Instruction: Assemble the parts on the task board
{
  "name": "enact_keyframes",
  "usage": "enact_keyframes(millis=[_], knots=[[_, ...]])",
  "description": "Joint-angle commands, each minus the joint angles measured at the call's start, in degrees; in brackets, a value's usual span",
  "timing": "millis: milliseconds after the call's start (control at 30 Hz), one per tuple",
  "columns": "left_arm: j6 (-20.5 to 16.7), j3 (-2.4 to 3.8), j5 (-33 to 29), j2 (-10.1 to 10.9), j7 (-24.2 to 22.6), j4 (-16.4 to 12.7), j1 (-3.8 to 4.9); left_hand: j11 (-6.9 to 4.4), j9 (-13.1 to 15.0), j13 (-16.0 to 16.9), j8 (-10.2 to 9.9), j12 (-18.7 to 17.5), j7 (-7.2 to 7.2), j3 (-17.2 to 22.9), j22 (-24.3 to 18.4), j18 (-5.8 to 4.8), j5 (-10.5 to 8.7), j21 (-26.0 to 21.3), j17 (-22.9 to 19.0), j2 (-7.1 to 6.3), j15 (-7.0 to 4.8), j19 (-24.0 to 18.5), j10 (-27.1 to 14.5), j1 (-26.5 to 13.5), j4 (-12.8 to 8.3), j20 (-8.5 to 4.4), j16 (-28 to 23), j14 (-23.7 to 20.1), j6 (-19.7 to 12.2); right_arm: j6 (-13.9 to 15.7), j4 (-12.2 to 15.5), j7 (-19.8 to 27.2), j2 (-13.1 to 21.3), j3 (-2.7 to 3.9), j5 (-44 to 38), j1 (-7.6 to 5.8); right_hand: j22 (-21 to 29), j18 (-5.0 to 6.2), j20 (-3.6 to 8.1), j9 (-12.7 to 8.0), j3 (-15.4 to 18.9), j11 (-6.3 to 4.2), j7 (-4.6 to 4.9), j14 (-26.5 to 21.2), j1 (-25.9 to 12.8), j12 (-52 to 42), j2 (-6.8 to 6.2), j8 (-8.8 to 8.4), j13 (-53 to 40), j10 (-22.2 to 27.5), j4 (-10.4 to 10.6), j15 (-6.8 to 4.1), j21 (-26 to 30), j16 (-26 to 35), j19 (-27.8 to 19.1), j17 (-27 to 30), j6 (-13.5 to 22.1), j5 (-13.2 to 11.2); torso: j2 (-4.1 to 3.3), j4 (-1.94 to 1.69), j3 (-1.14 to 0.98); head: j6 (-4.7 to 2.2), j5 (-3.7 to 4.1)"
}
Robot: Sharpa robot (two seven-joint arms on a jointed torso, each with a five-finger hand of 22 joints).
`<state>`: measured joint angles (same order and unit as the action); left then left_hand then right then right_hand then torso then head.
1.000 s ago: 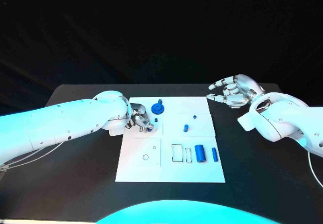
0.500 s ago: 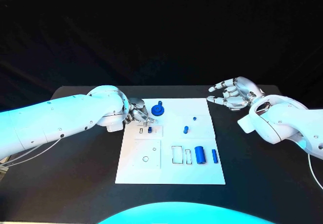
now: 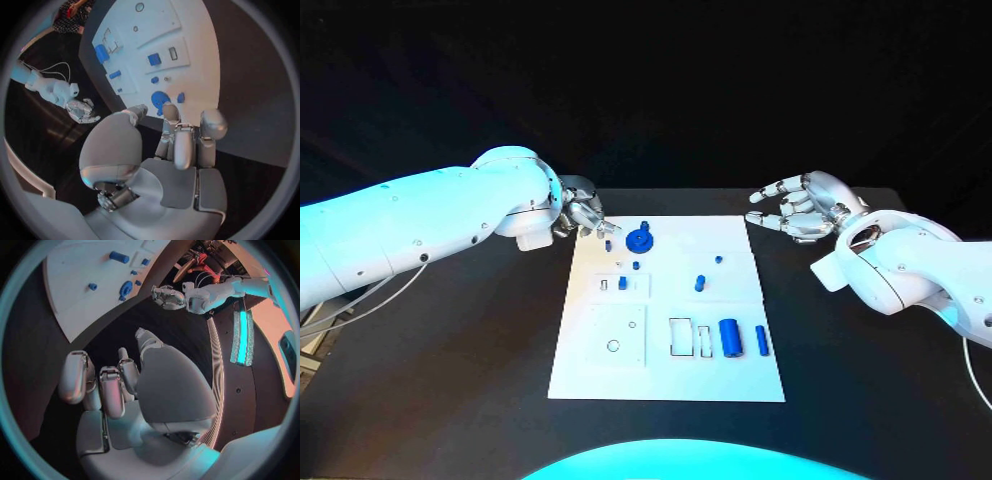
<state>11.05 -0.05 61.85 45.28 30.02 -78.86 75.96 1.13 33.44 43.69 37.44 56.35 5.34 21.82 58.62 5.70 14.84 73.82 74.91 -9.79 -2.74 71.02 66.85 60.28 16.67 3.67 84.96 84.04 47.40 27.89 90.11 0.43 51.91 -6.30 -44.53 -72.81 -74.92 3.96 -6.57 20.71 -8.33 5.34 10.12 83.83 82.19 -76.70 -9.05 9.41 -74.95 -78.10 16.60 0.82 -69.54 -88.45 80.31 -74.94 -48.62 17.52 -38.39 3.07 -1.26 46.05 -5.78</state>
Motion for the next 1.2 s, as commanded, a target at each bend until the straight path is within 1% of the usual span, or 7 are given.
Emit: enact_keyframes(millis=[33, 267, 400, 533, 733, 1033, 1200], knots=[[0.96, 0.03, -0.30, -0.80, -0.42, 2.23, 0.36, 0.06, -0.22, -0.02, -0.35, -0.09, 0.14, -0.28, -0.10, 0.72, 0.11, -0.18, 7.48, 0.09, 0.45, -0.34, -0.22, 0.66, 0.06, 0.21, -0.21, 2.87, -0.24, -0.26, -0.03, 0.48, 0.00, 0.02, 0.06, 0.04, -2.40, 0.62, -0.08, -0.09, -0.44, -0.33, -0.15, 5.12, -0.47, 0.21, 0.10, -0.24, -0.93, 0.09, 0.01, -0.10, 0.23, 0.38, -0.28, -11.04, -0.36, 0.18, -0.08, 0.01, 0.06, -0.29, -0.12], [2.17, -0.06, 0.79, -3.55, -0.62, 8.49, 0.77, 0.07, -0.27, 0.49, -0.32, 0.40, 0.10, -0.38, 0.31, 0.66, 0.08, 0.00, 7.84, 0.15, 0.50, -0.06, 0.09, 0.76, 0.10, 0.31, 0.06, 3.02, 0.19, -0.24, 0.03, 0.51, 0.05, 0.02, 0.06, 0.04, -2.37, 0.63, -0.08, -0.10, -0.50, -0.33, -0.16, 5.08, -0.51, 0.22, 0.12, -0.26, -0.92, 0.09, -0.02, -0.11, 0.29, 0.45, -0.29, -10.90, -0.36, 0.23, -0.07, -0.11, 0.11, -0.52, -0.38], [2.97, -0.43, 0.87, -4.98, -0.75, 10.96, 0.80, 0.07, -0.34, 0.50, -0.35, 0.51, 0.08, -0.60, 0.35, 0.67, 0.00, 0.01, 7.85, 0.17, 0.51, 0.00, 0.14, 0.51, 0.18, 0.37, 0.08, 3.04, 0.46, -0.25, 0.06, 0.55, 0.02, 0.02, 0.06, 0.04, -2.37, 0.63, -0.08, -0.10, -0.50, -0.33, -0.16, 5.08, -0.51, 0.22, 0.12, -0.26, -0.92, 0.09, -0.02, -0.11, 0.29, 0.45, -0.29, -10.90, -0.36, 0.23, -0.14, 0.10, 0.15, -0.56, -0.93], [3.32, -0.84, 0.40, -6.14, -0.89, 12.72, 0.76, 0.08, -0.46, 0.35, -0.49, 0.51, 0.08, -1.00, 0.18, 0.73, -0.08, -0.11, 7.71, 0.18, 0.54, -0.08, 0.04, -0.04, 0.23, 0.45, 0.00, 2.98, 0.61, -0.23, 0.05, 0.59, 0.02, 0.02, 0.06, 0.04, -2.37, 0.63, -0.08, -0.10, -0.50, -0.33, -0.16, 5.08, -0.51, 0.22, 0.12, -0.26, -0.92, 0.09, -0.02, -0.11, 0.29, 0.45, -0.29, -10.90, -0.36, 0.23, -0.26, 0.11, 0.15, -0.67, -0.90], [3.68, -1.36, -0.64, -7.66, -1.21, 14.79, 0.55, 0.10, -0.66, 0.34, -0.75, 0.69, 0.08, -1.85, 0.17, 0.75, -0.46, -0.17, 7.80, 0.19, 0.58, -0.04, -0.05, -1.19, 0.23, 0.53, 0.09, 3.02, 0.78, -0.22, 0.12, 0.68, -0.01, 0.02, 0.06, 0.04, -2.37, 0.63, -0.08, -0.10, -0.50, -0.33, -0.16, 5.08, -0.51, 0.22, 0.12, -0.26, -0.92, 0.09, -0.02, -0.11, 0.29, 0.45, -0.29, -10.90, -0.36, 0.23, -0.39, 0.12, 0.23, -0.80, -1.00], [3.75, -1.85, -1.87, -9.26, -1.52, 16.64, -0.08, 0.10, -0.79, 0.39, -0.95, 0.95, 0.05, -2.99, 0.19, 0.75, -0.99, -0.22, 7.96, -0.35, 0.59, -0.03, -0.12, -1.94, 0.24, 0.57, 0.24, 3.07, 0.89, 0.29, 0.15, 1.12, -0.14, 0.02, 0.05, 0.04, -2.28, 0.67, -0.07, -0.11, -0.60, -0.34, -0.16, 5.07, -0.53, 0.24, 0.14, -0.29, -0.88, 0.11, -0.04, -0.11, 0.47, 0.48, -0.36, -10.85, -0.36, 0.28, -0.24, 0.13, 0.16, -0.52, -0.93], [3.92, -2.08, -2.31, -9.89, -1.58, 17.34, -0.40, 0.11, -0.80, 0.43, -0.96, 0.99, 0.05, -3.07, 0.25, 0.74, -1.03, -0.19, 7.97, -0.35, 0.59, 0.00, -0.11, -2.00, 0.24, 0.58, 0.25, 3.07, 0.90, 0.49, 0.10, 1.30, -0.23, 0.03, 0.09, 0.04, -2.28, 0.67, -0.07, -0.11, -0.60, -0.34, -0.16, 5.07, -0.53, 0.24, 0.14, -0.29, -0.88, 0.11, -0.04, -0.11, 0.47, 0.48, -0.36, -10.85, -0.36, 0.28, -0.23, 0.15, 0.19, -0.46, -0.94]])
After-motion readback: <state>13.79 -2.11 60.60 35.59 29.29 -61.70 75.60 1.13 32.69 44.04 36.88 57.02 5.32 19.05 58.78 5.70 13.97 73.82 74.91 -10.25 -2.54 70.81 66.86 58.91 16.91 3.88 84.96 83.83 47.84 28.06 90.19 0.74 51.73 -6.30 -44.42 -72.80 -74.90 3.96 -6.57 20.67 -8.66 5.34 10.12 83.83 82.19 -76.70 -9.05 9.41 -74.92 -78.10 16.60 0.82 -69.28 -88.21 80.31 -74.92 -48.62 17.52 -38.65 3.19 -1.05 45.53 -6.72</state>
